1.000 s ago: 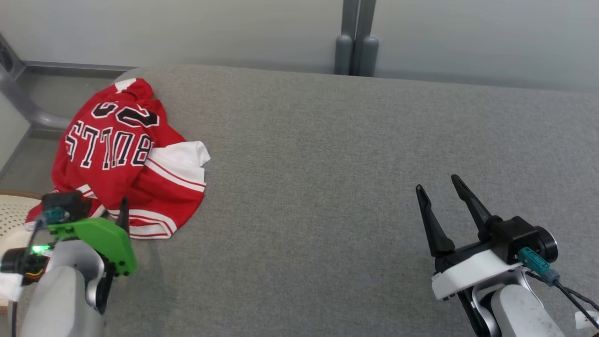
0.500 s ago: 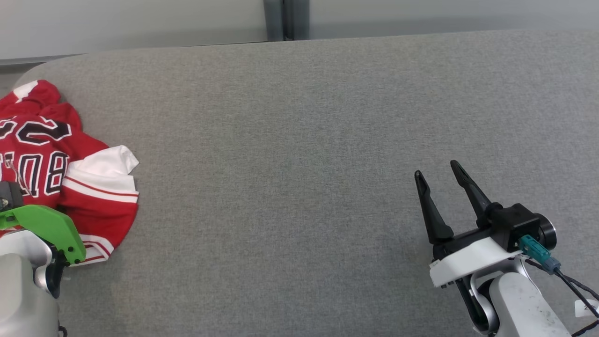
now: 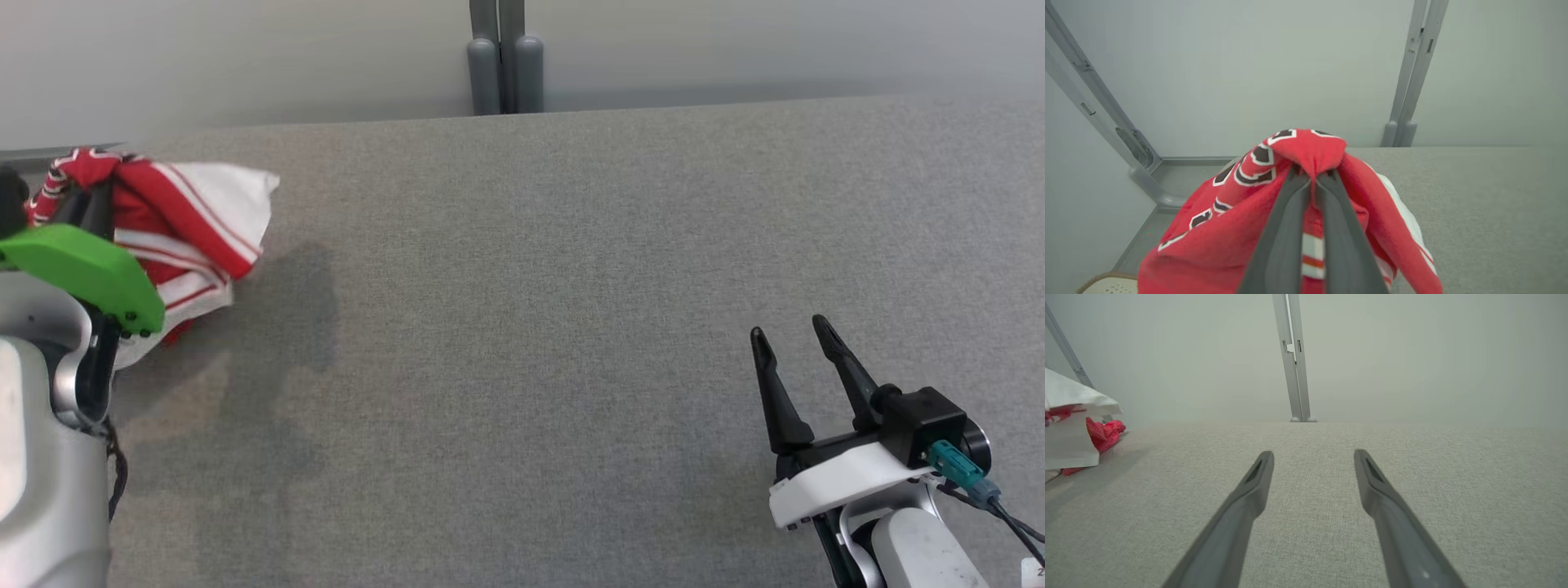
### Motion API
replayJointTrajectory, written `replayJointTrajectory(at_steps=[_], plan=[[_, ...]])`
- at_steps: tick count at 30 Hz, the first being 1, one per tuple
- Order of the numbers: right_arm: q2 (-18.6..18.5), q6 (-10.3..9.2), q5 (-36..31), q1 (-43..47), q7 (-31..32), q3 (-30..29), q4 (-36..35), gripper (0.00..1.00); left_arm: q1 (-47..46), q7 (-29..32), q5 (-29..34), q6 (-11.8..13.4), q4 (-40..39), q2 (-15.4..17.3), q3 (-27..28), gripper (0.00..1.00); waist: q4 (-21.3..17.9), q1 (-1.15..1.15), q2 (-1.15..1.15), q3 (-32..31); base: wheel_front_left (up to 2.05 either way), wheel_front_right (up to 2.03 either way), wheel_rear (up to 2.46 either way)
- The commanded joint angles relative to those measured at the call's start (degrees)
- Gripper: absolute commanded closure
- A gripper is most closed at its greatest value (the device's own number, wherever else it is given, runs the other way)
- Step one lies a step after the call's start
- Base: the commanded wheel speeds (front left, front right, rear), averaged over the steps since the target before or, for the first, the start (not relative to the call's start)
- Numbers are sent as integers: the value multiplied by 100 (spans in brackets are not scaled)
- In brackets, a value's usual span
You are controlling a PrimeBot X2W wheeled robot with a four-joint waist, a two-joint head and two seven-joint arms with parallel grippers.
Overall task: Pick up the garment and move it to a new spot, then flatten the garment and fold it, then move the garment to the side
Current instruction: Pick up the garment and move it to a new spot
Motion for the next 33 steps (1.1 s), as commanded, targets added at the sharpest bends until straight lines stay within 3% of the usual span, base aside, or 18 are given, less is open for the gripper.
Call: replayJointTrajectory(at_steps=[1, 9, 17, 24, 27, 33], plan=[[8, 1, 38, 47, -22, -3, -16, 0, 100, 137, -160, -19, -410, -62, -39, 100, 64, 0, 0, -150, 0, 0, 0], [121, 1, 75, 122, -22, 67, 8, 0, 467, 1273, -873, -15, -3030, -438, -565, 100, -342, 0, 0, -364, 0, 0, 0], [170, 1, 88, 24, -22, 36, -39, 0, 901, 1715, -1334, 80, -3959, -1211, -1614, 100, -1028, 0, 0, -223, 0, 0, 0], [213, 1, 103, -4, -21, -44, -38, 0, 993, 1353, -1543, 349, -3156, -1434, -2380, 100, -1516, 0, 0, -49, 0, 0, 0], [239, 1, 103, 31, -22, -40, -41, 0, 1054, 1234, -1755, 499, -2207, -1452, -2534, 100, -1618, 0, 0, 13, 0, 0, 0], [275, 1, 96, 39, -21, -42, -8, 0, 798, 569, -1386, 576, 52, -1461, -2696, 100, -1655, 0, 0, 76, 0, 0, 0]])
